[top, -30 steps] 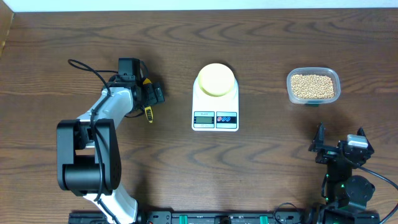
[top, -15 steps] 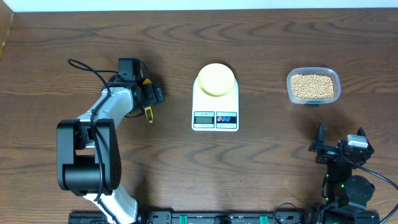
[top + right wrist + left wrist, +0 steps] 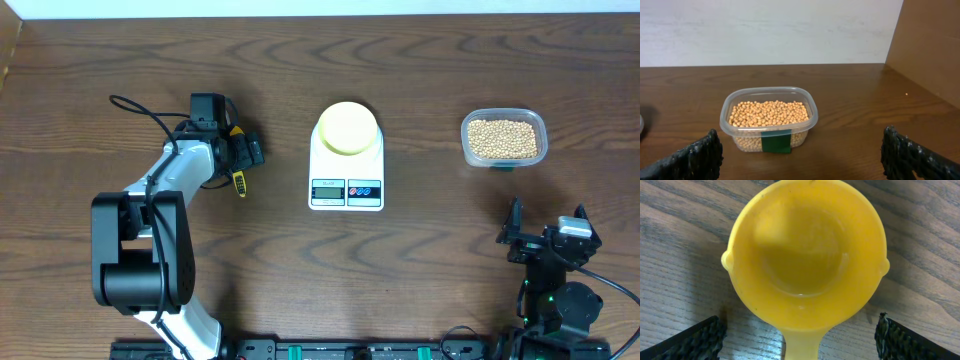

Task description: Scoop item into bowl and weigh 50g on scale

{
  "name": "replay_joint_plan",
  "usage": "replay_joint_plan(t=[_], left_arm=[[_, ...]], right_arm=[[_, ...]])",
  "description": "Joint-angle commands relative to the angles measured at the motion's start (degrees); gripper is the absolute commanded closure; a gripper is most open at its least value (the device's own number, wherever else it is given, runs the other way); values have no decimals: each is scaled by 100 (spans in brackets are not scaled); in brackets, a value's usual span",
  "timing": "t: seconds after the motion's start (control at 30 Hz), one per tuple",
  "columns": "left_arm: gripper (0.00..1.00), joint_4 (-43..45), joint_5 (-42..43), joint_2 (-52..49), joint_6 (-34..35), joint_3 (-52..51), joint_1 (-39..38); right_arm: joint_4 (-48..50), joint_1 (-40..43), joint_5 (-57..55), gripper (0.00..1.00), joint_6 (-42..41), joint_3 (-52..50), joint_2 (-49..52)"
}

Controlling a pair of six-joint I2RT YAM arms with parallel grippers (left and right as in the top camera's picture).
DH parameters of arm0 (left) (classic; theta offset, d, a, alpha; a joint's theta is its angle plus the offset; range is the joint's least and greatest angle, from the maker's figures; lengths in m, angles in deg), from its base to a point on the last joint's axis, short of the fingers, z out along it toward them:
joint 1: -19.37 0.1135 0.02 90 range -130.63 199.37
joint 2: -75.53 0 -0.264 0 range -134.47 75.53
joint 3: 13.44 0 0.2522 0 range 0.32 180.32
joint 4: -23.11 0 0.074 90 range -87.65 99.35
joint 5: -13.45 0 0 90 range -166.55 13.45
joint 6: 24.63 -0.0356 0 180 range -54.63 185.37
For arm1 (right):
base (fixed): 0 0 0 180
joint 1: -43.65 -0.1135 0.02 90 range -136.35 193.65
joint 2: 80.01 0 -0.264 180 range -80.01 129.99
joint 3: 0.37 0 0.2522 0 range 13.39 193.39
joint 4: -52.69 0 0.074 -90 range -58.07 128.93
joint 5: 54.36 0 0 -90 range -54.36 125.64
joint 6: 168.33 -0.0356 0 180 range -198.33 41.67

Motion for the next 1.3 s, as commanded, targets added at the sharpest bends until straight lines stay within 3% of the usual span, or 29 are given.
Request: replay_joint_plan(t=[0.0, 0.2, 0.3, 0.57, 0.73, 1.0, 1.13, 1.2, 1.27], left_arm=[[2, -57, -4, -74, -7, -164, 13], [1, -57, -4, -76, -7, -164, 13], [10, -57, -4, -76, -7, -164, 13], [20, -57, -7, -76, -7, -164, 13], [33, -57, -4, -76, -7, -164, 13], [46, -57, -7, -76, -7, -164, 13], [45, -55, -7, -76, -7, -164, 13], [28, -55, -7, -76, -7, -164, 13], [25, -55, -7, -76, -7, -164, 13]], right_arm=[[-28, -20, -28, 1, -74, -4, -9], [-28, -20, -28, 1, -74, -4, -9], [-28, -20, -28, 1, -74, -4, -9], [-28, -20, -28, 1, -74, -4, -9], [-28, -20, -28, 1, -74, -4, -9], [-28, -20, -28, 1, -74, -4, -9], [-28, -20, -28, 1, -74, -4, -9], [-28, -20, -28, 1, -74, -4, -9], [-28, -20, -28, 1, -74, -4, -9]])
